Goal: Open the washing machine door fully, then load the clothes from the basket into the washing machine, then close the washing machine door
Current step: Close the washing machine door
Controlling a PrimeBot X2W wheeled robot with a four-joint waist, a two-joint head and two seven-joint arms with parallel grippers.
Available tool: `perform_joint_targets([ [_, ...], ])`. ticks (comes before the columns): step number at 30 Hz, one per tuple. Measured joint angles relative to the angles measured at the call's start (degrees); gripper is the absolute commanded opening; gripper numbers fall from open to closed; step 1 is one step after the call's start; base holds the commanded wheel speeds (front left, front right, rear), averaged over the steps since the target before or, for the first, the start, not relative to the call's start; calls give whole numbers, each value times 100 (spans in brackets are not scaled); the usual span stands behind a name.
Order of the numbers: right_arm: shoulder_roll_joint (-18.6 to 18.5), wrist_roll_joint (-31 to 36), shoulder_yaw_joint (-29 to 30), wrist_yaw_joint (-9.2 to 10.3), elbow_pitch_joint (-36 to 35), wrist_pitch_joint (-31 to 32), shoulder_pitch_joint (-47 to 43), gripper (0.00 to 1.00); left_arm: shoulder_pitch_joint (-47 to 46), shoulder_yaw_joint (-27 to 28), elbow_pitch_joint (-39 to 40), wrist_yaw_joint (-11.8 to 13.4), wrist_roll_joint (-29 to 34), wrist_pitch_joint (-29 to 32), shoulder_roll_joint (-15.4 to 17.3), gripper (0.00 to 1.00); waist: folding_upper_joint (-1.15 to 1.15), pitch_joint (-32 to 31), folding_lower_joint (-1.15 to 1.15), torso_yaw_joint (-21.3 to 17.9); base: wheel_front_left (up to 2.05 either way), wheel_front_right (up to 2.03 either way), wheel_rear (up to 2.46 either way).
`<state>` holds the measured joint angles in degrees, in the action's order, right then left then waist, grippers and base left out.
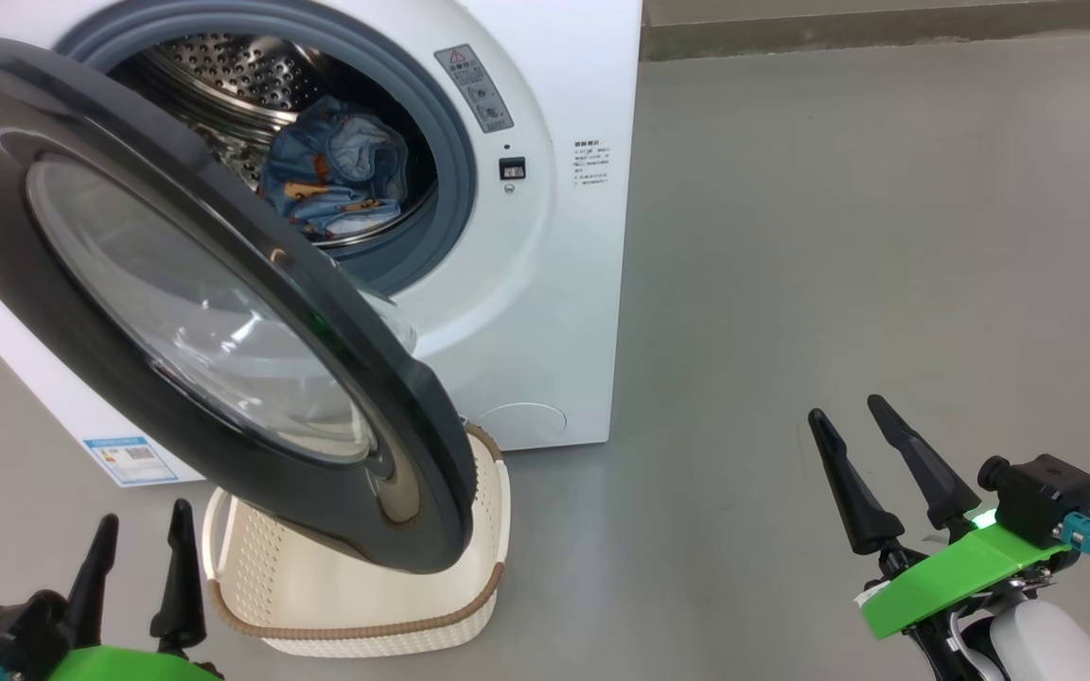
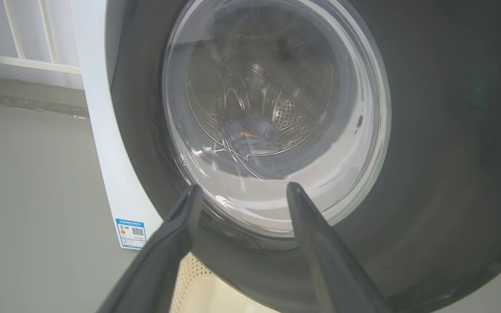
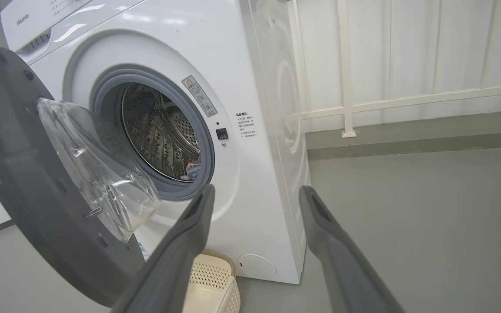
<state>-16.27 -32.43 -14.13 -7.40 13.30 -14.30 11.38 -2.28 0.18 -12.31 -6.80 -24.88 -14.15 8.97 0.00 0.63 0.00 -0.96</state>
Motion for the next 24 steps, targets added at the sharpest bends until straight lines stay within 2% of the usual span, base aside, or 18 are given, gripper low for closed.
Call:
perform_joint_targets([
  [24, -5, 170, 201, 0, 288, 0, 0, 100, 2, -4, 84, 48, 45, -8, -59, 100, 0, -10, 0, 36, 0, 0, 0],
])
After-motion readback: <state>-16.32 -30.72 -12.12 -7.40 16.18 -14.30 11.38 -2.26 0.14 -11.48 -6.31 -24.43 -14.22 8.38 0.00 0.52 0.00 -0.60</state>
